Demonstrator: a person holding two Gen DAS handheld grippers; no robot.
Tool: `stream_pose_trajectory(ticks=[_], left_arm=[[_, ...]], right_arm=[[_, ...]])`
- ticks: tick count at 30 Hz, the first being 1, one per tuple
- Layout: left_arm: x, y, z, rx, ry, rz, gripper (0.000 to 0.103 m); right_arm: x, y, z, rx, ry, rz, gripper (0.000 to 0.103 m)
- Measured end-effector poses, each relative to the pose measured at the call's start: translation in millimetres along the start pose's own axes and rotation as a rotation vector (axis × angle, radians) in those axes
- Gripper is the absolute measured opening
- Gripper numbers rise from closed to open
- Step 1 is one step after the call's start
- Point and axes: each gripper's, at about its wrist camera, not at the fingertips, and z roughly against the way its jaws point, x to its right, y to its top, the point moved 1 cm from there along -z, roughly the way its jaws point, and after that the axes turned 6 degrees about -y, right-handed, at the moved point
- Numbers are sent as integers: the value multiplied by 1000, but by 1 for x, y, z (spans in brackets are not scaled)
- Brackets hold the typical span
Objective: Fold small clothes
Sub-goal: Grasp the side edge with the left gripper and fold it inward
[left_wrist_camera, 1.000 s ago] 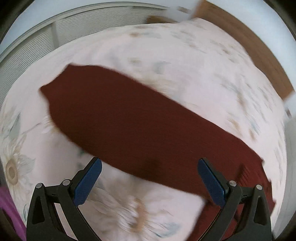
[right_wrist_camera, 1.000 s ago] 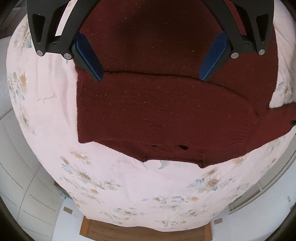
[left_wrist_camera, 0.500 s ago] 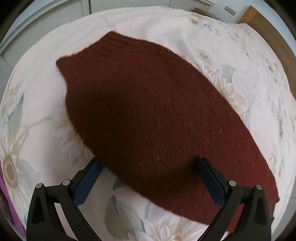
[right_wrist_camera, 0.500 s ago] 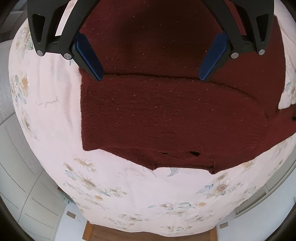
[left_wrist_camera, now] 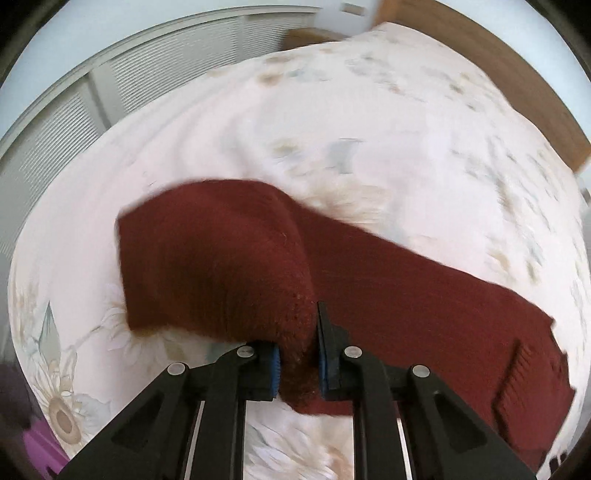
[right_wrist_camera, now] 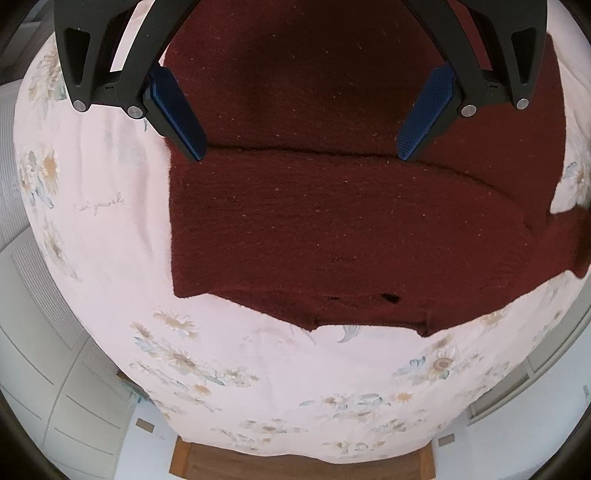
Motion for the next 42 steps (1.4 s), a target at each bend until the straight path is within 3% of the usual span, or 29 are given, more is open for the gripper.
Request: stream_pose_trajectory(ticks=[3,8,19,27,30,33,39,42], left_arm=[[32,1,10,-13,-81,-42,12],[110,-21,21,-6,-115,-217,12],[268,-73,12,-32,-272,-454,12],[360,-111,-6,-78,-382,-569,12],[379,-133,-21,-106,-378,-604,12],[388,-154,-45,-112,-304,-649,12],[380,-171,-91,-204,-211,-659,16],[377,-176,-98,-241,-193,-662,29]], right_arm=[[4,1,3,8,6,-14,102],[9,7,8,33,10,-16,102],[44,10,12,53,-2,-70,102],[73,4,19,67,-22,-111,102],[75,-2,13,49,-13,-123,102],[72,-9,8,32,-4,-119,102],[67,-18,0,11,7,-111,102],[67,-20,1,9,10,-117,102]])
